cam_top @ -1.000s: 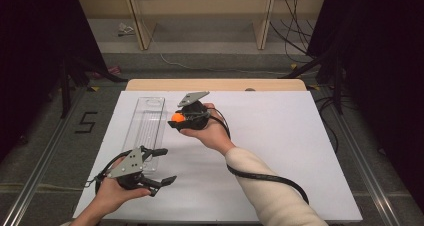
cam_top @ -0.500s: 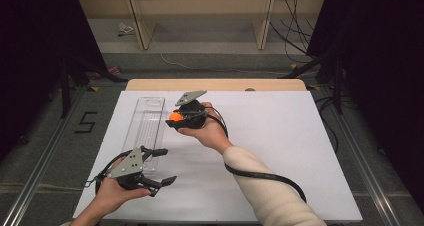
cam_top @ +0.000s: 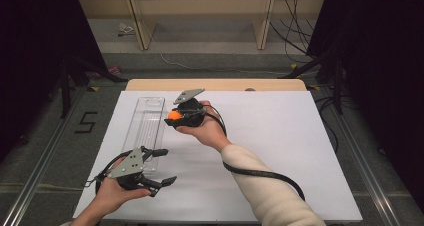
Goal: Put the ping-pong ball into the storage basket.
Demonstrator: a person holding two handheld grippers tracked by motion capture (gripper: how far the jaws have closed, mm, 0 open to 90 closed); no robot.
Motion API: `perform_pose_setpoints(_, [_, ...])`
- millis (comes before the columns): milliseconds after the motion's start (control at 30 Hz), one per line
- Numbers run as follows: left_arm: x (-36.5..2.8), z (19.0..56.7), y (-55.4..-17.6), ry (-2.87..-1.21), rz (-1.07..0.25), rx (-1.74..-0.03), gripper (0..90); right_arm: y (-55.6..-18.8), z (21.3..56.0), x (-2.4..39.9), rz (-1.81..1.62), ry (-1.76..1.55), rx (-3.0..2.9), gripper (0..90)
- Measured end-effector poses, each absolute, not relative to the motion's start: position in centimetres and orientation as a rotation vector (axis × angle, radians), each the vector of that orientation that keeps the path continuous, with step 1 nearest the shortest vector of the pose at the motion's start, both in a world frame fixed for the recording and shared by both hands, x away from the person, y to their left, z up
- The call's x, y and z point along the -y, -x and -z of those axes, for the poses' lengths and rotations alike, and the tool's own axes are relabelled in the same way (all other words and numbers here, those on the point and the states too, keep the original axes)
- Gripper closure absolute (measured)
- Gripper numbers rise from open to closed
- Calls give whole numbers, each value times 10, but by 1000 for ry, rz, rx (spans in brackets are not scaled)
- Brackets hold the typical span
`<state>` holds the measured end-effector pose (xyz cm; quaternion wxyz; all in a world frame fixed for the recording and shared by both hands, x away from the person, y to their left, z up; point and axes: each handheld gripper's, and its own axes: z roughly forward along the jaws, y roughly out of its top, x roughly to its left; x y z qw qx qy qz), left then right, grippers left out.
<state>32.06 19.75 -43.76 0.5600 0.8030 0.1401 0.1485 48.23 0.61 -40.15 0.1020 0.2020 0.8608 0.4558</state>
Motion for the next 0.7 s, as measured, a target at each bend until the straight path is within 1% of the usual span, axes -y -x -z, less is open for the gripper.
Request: perform_pose_setpoints(700, [-197, 438, -320, -1896, -345, -330, 162, -486, 401, -13, -1337, -593, -2555, 514])
